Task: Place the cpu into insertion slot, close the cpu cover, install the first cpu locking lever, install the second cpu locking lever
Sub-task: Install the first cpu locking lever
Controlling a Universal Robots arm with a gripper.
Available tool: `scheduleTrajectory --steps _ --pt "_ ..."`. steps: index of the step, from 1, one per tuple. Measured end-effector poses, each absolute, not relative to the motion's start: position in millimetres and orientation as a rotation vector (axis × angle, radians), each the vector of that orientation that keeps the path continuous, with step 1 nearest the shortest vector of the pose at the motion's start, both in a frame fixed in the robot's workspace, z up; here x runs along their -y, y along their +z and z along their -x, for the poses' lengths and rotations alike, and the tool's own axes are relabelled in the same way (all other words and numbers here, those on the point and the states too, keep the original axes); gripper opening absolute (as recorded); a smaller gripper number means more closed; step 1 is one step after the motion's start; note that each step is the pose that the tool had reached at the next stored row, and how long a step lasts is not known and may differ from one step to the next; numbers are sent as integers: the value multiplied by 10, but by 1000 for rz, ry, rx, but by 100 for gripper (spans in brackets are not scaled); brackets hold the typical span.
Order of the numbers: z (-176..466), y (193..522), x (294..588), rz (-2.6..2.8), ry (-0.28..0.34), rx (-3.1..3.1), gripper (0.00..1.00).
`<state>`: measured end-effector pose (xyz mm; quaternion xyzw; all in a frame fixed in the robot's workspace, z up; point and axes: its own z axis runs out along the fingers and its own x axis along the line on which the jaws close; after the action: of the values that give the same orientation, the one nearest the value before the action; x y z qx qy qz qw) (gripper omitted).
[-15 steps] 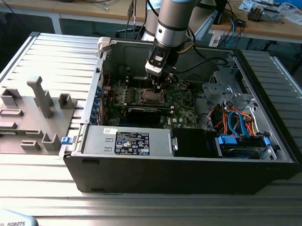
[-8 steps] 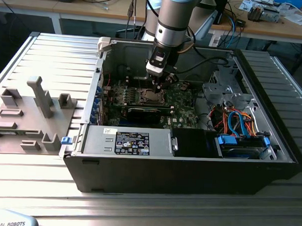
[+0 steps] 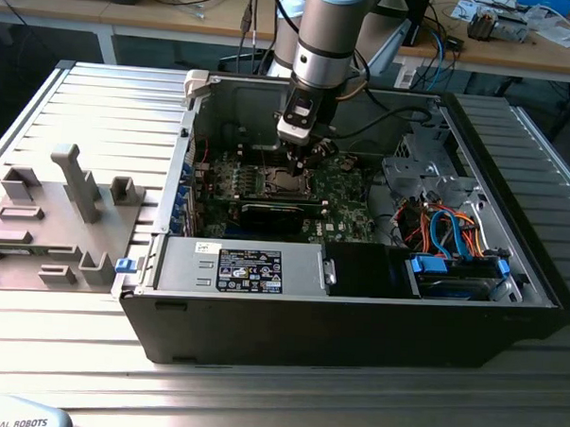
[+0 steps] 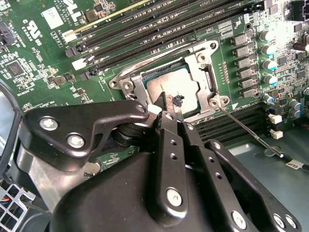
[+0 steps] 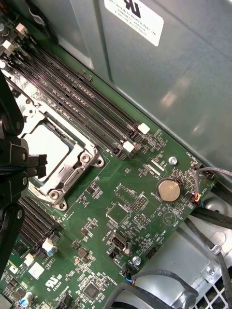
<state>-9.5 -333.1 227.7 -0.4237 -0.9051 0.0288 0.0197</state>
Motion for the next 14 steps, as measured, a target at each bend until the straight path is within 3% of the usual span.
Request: scheduleTrajectory --steps 14 --pt "95 2277 3331 1265 90 2833 11"
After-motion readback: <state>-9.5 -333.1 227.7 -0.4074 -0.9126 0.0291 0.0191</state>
